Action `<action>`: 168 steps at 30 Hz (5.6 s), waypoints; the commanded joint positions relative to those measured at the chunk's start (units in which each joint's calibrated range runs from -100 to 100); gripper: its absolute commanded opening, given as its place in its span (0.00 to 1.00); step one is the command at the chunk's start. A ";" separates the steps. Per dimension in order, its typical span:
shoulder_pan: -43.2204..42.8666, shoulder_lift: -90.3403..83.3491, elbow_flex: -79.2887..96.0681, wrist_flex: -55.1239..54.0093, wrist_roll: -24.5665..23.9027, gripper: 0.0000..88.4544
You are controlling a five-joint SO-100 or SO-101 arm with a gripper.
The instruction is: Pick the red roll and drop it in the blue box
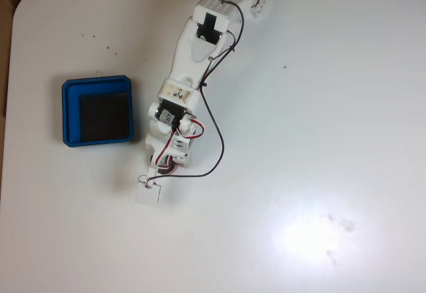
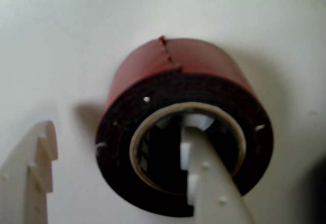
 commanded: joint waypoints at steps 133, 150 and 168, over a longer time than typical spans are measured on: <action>15.54 -143.76 149.15 -54.35 0.45 0.12; -21.79 -144.34 149.15 -39.25 0.28 0.12; -37.52 -148.36 148.97 -39.91 0.02 0.12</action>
